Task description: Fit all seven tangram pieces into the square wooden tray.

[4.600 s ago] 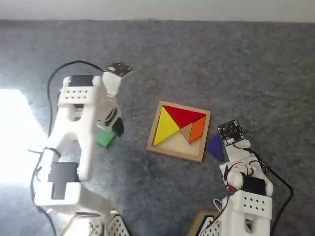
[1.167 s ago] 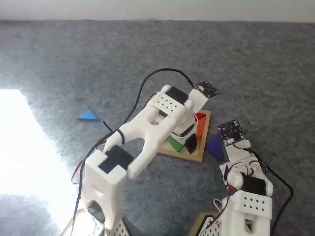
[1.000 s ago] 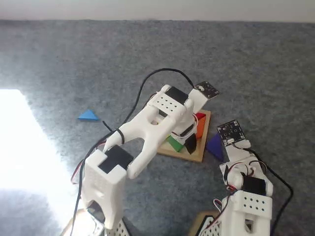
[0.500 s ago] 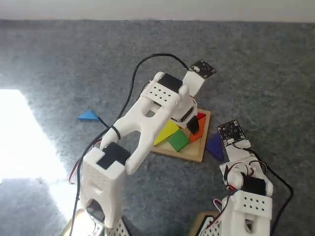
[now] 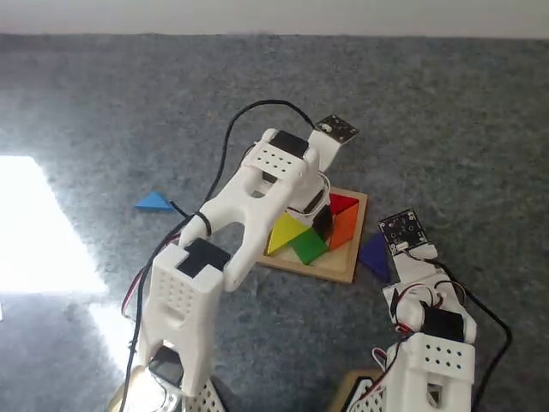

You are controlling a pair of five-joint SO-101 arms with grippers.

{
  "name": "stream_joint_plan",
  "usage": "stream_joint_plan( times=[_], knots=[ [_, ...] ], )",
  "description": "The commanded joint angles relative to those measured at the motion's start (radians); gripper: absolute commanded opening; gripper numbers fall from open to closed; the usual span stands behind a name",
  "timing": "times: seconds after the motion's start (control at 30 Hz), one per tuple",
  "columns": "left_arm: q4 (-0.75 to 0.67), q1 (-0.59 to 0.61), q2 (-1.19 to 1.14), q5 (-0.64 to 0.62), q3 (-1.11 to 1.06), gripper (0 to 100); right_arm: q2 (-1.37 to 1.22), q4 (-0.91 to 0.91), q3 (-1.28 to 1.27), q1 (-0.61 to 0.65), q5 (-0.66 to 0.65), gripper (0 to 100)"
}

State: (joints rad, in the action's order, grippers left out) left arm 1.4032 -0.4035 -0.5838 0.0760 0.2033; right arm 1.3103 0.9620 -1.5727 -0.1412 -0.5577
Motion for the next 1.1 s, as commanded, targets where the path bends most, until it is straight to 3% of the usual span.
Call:
stream_joint_plan(
  times=[0.0, 0.17, 0.33, 0.43, 0.63, 0.8, 0.87, 0.97, 1.07],
  knots=[
    [0.008, -0.005, 0.014, 0.020, 0.035, 32, -0.004, -0.010, 0.003, 0.007, -0.009, 21.6],
    [0.040, 0.005, 0.040, 0.018, 0.048, 32, -0.004, -0.010, 0.003, 0.007, -0.009, 21.6],
    [0.061, 0.098, 0.206, 0.012, 0.068, 32, -0.004, -0.010, 0.003, 0.007, -0.009, 21.6],
    [0.098, 0.221, 0.315, 0.011, 0.064, 32, -0.004, -0.010, 0.003, 0.007, -0.009, 21.6],
    [0.114, 0.575, 0.393, 0.021, 0.067, 32, -0.004, -0.010, 0.003, 0.007, -0.009, 21.6],
    [0.184, 0.735, 0.361, 0.164, 0.024, 32, -0.004, -0.010, 0.003, 0.008, -0.009, 21.6],
    [0.209, 0.779, 0.310, 0.094, 0.004, 32, -0.004, -0.010, 0.003, 0.008, -0.011, 21.6],
    [0.196, 0.830, 0.233, -0.114, 0.001, 32, -0.004, -0.010, 0.003, 0.008, -0.011, 21.6],
    [0.204, 0.801, 0.180, -0.269, 0.005, 32, -0.004, -0.010, 0.003, 0.008, -0.011, 21.6]
  ],
)
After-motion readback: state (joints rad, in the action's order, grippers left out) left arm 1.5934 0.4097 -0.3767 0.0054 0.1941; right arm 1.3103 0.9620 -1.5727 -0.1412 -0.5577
